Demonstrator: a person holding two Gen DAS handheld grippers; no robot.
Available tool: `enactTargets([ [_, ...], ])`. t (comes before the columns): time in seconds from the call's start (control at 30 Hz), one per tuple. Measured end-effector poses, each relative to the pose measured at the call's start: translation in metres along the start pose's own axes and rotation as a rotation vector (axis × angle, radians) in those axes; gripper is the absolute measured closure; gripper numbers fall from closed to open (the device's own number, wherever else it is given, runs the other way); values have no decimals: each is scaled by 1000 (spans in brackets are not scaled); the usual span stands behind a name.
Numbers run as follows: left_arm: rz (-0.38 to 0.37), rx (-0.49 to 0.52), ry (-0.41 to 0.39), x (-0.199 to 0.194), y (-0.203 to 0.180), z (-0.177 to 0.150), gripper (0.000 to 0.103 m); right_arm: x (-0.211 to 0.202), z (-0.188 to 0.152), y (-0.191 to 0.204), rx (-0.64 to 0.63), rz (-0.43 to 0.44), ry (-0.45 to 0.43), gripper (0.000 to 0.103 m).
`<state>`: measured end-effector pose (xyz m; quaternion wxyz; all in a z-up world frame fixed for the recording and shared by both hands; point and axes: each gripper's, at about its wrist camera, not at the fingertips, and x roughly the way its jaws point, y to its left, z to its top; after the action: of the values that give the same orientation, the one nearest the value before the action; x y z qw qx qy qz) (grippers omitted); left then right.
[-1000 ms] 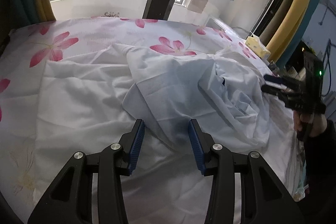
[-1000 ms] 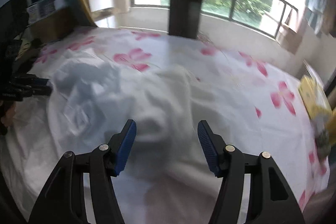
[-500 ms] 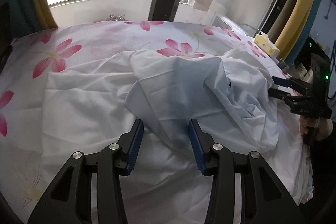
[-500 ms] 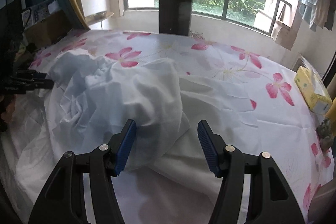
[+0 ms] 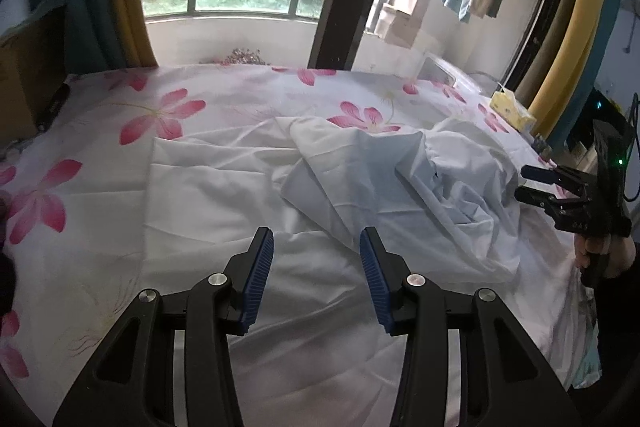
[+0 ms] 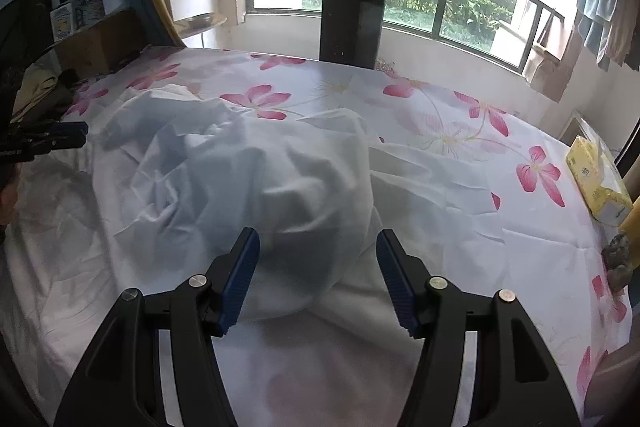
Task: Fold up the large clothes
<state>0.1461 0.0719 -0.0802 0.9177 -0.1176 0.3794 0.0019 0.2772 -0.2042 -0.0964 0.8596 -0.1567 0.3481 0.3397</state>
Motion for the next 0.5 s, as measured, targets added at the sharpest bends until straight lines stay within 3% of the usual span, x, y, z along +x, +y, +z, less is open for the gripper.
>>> enactTargets([
  [0.5, 43, -15, -79, -62, 2, -25, 56, -44, -12, 18, 13, -10, -55, 42],
])
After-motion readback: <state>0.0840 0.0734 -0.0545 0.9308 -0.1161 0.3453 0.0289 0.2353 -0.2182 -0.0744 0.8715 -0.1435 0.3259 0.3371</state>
